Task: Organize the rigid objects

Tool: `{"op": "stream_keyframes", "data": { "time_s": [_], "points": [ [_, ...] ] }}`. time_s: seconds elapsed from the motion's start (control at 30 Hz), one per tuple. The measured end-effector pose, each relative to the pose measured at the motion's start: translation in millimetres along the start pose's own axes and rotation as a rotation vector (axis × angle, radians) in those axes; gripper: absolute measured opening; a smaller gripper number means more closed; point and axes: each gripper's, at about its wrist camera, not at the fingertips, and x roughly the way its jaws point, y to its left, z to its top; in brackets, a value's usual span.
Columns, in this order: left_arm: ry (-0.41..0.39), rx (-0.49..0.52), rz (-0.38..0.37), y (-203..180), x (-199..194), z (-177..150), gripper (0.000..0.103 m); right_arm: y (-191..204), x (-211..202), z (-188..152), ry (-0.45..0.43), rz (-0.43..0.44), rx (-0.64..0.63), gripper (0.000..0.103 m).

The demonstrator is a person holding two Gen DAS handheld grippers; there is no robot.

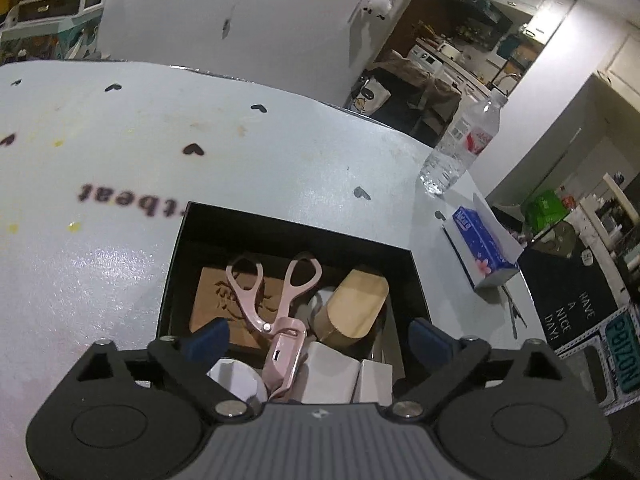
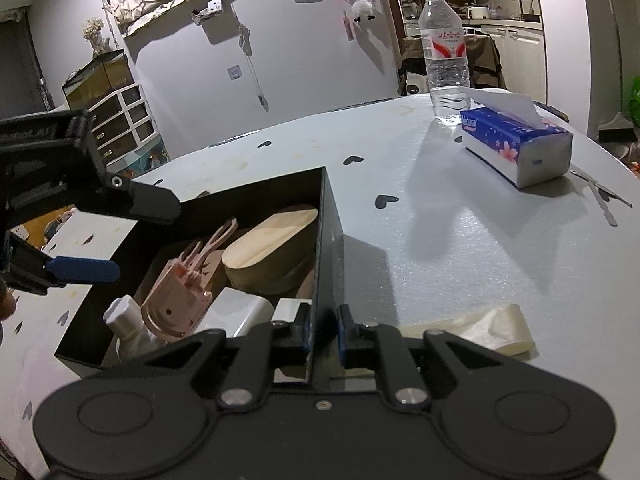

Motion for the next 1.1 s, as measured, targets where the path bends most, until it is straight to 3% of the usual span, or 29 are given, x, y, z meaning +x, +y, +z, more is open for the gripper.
{"op": "stream_keyframes", "data": {
  "time_s": [0.17,0.77,0.87,0.93,1.1],
  "points": [
    [-0.009,0.040,0.005,-3,-4,-2,0.103,0,0,0,0.000,0.000,-0.001,0.014],
    [-0.100,0.128,0.024,0,-35,-10,0.103,3,-1,1,0.004,-0.022,-0.018,0.013],
    [-0.117,0.179,0.015,0,-46,-11,0.103,9,-12,5,-0.029,-0.040,-0.056,0.024],
    [-0.153,0.196,0.018,1,-55,-12,0.103,10,-22,10,-0.056,-0.037,-0.058,0.026],
    [-0.249,0.249,0.067,5,-76,-19,0.103,18,-48,15,-0.112,-0.028,-0.095,0.036]
  ]
}}
